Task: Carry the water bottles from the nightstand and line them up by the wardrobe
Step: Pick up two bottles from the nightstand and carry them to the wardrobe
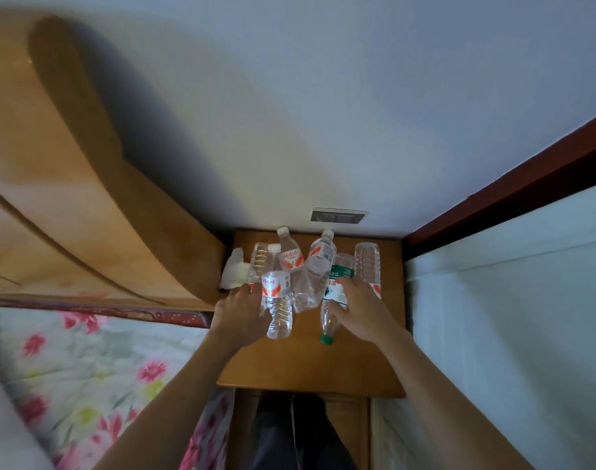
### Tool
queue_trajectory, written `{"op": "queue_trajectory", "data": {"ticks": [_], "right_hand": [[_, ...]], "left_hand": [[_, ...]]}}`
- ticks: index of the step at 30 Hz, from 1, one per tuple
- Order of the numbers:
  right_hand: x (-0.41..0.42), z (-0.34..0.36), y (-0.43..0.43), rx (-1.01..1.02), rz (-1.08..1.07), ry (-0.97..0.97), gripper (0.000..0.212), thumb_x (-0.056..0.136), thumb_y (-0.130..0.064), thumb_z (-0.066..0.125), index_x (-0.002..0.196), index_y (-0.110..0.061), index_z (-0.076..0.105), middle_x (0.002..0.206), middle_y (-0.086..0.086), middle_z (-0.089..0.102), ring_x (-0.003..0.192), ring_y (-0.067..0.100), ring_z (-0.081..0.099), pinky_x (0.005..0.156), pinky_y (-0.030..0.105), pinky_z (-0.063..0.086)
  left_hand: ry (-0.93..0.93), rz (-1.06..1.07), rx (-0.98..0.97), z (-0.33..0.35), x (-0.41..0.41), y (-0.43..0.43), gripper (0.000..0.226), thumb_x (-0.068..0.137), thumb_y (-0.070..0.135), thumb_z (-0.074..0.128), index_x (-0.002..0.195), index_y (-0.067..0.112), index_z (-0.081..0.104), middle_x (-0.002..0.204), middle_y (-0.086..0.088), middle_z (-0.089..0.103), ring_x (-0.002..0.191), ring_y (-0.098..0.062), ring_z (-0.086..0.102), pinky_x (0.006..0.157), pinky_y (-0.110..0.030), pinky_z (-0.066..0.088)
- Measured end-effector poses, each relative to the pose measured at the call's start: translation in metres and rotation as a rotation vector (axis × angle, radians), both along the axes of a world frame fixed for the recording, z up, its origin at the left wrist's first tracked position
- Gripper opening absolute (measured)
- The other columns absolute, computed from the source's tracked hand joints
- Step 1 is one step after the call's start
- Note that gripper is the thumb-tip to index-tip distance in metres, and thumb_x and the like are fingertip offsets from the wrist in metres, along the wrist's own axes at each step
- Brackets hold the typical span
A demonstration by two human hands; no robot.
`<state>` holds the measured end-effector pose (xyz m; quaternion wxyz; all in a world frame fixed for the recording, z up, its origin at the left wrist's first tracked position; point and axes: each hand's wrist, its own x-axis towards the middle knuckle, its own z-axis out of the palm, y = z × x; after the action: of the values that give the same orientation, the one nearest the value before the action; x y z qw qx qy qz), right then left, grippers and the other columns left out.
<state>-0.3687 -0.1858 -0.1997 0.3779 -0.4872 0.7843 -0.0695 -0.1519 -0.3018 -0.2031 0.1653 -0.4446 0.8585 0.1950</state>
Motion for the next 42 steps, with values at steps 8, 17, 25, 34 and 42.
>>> {"op": "queue_trajectory", "data": {"ticks": [8, 17, 25, 34, 42], "right_hand": [[0.001, -0.036, -0.031, -0.017, -0.107, 0.001, 0.048, 0.097, -0.049, 0.054, 0.136, -0.021, 0.046, 0.139, 0.000, 0.054, 0.126, 0.019, 0.055, 0.095, 0.030, 0.046], [-0.006, -0.074, -0.073, 0.022, -0.260, 0.128, 0.063, 0.092, -0.059, 0.051, 0.135, -0.013, 0.045, 0.134, 0.010, 0.055, 0.120, 0.025, 0.056, 0.094, 0.035, 0.050], [-0.014, -0.099, -0.101, 0.113, -0.344, 0.133, 0.068, 0.091, -0.060, 0.052, 0.135, -0.008, 0.044, 0.130, 0.012, 0.055, 0.116, 0.028, 0.057, 0.090, 0.036, 0.048], [-0.014, -0.126, -0.114, 0.151, -0.520, -0.007, 0.070, 0.086, -0.066, 0.053, 0.129, -0.011, 0.047, 0.120, 0.010, 0.060, 0.104, 0.028, 0.064, 0.084, 0.044, 0.059], [-0.009, -0.141, -0.119, 0.190, -0.599, 0.012, 0.082, 0.073, -0.073, 0.063, 0.128, -0.013, 0.051, 0.121, 0.011, 0.057, 0.103, 0.026, 0.062, 0.085, 0.037, 0.057]], "left_hand": [[-0.102, 0.048, -0.026, -0.034, -0.019, -0.012, 0.057, 0.091, 0.053, 0.049, 0.132, 0.015, 0.038, 0.123, -0.006, 0.059, 0.109, -0.023, 0.061, 0.084, -0.037, 0.055], [-0.082, 0.169, 0.000, -0.068, -0.040, -0.025, 0.076, 0.091, 0.056, 0.050, 0.144, 0.010, 0.022, 0.132, -0.011, 0.050, 0.113, -0.026, 0.057, 0.082, -0.036, 0.056], [-0.019, 0.285, 0.092, -0.090, -0.044, -0.037, 0.077, 0.090, 0.057, 0.052, 0.145, 0.011, 0.023, 0.134, -0.012, 0.048, 0.116, -0.028, 0.056, 0.086, -0.037, 0.050], [0.241, 0.397, 0.251, -0.109, -0.042, -0.040, 0.071, 0.084, 0.046, 0.070, 0.138, 0.015, 0.036, 0.129, -0.008, 0.056, 0.112, -0.027, 0.060, 0.083, -0.032, 0.047], [0.292, 0.412, 0.248, -0.116, -0.039, -0.037, 0.073, 0.081, 0.042, 0.074, 0.138, 0.012, 0.040, 0.123, -0.013, 0.057, 0.106, -0.028, 0.061, 0.079, -0.030, 0.046]]}}
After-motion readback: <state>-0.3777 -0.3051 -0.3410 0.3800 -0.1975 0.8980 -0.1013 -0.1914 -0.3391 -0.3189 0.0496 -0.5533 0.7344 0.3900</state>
